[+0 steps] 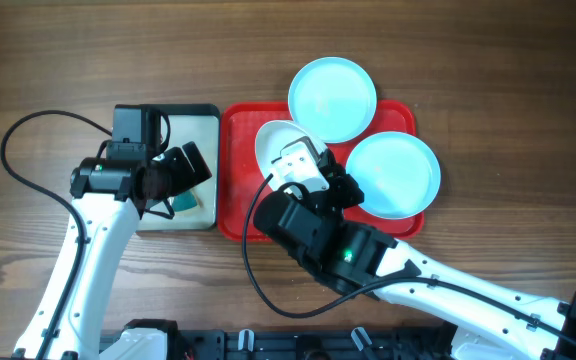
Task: Clean dirty plates on tray and stack at the side
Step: 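Lift the white plate with the right gripper and place it right of tray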
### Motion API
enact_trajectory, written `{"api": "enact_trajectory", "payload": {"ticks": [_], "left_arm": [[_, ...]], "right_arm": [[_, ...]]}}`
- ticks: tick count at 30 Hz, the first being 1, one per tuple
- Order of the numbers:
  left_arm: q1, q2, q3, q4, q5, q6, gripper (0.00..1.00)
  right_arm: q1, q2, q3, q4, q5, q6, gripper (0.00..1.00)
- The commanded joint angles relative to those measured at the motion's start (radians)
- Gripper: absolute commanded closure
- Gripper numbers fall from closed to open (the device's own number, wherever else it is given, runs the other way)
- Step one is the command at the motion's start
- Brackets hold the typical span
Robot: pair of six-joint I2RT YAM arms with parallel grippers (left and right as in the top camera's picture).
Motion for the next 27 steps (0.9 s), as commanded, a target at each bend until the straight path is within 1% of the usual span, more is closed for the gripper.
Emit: {"api": "enact_trajectory", "payload": {"ticks": [1, 5, 6, 8, 9, 10, 11, 12, 13, 14, 15, 17, 19, 20, 21, 22, 24, 25, 26, 27], "left_arm": [[0.005, -0.002, 0.014, -0.001, 0.011, 0.002, 0.00], [0.005, -0.002, 0.014, -0.001, 0.011, 0.002, 0.00], [0.005, -0.002, 0.014, -0.001, 0.011, 0.002, 0.00], [0.005, -0.002, 0.014, -0.001, 0.011, 0.002, 0.00], [0.005, -0.002, 0.014, -0.001, 0.011, 0.002, 0.00], [0.005, -0.002, 0.014, -0.001, 0.011, 0.002, 0.00], [0.005, -0.002, 0.014, -0.001, 0.011, 0.002, 0.00], [0.005, -0.002, 0.014, -0.001, 0.011, 0.002, 0.00], [0.005, -0.002, 0.014, -0.001, 0.011, 0.002, 0.00], [0.005, -0.002, 0.014, -0.001, 0.011, 0.002, 0.00], [0.005, -0.002, 0.014, -0.001, 0.011, 0.002, 0.00], [0.005, -0.002, 0.014, -0.001, 0.011, 0.002, 0.00], [0.005, -0.002, 0.014, -0.001, 0.011, 0.002, 0.00], [0.005, -0.002, 0.014, -0.001, 0.011, 0.002, 0.00], [0.005, -0.002, 0.014, -0.001, 0.011, 0.002, 0.00], [0.005, -0.002, 0.014, -0.001, 0.011, 0.002, 0.00], [0.005, -0.002, 0.014, -0.001, 0.011, 0.002, 0.00], [0.005, -0.002, 0.014, -0.001, 0.011, 0.002, 0.00], [0.005, -0.002, 0.014, -0.001, 0.011, 0.002, 0.00], [0.005, -0.002, 0.014, -0.001, 0.011, 0.002, 0.00]], "right_arm": [[0.005, -0.015, 0.018, 0.000, 0.002, -0.005, 0.96], [0.005, -0.015, 0.018, 0.003, 0.003, -0.074, 0.96], [0.005, -0.015, 0.018, 0.014, 0.010, -0.115, 0.96], [0.005, -0.015, 0.018, 0.072, 0.057, -0.222, 0.96], [0.006, -0.015, 0.018, 0.124, 0.029, -0.281, 0.96], [0.005, -0.015, 0.018, 0.140, 0.037, -0.395, 0.96], [0.000, -0.015, 0.018, 0.186, 0.123, -0.387, 0.96], [0.004, -0.015, 0.018, 0.239, 0.108, -0.399, 0.96], [0.025, -0.013, 0.018, 0.261, 0.071, -0.589, 0.96], [0.027, -0.008, 0.018, 0.305, 0.135, -0.685, 0.96], [0.027, -0.006, 0.018, 0.372, 0.197, -0.697, 0.96], [0.038, -0.005, 0.018, 0.405, 0.193, -0.735, 0.96], [0.038, -0.005, 0.018, 0.404, 0.194, -0.698, 0.96], [0.038, -0.005, 0.018, 0.396, 0.198, -0.634, 0.96], [0.037, -0.005, 0.018, 0.374, 0.194, -0.548, 0.96], [0.037, -0.005, 0.018, 0.287, 0.143, -0.352, 0.96], [0.029, -0.005, 0.018, 0.121, -0.077, -0.114, 0.96], [0.011, -0.005, 0.018, 0.039, -0.230, 0.027, 0.96], [-0.011, -0.005, 0.018, -0.018, -0.366, 0.133, 0.96], [-0.031, -0.006, 0.018, -0.052, -0.475, 0.202, 0.96]]}}
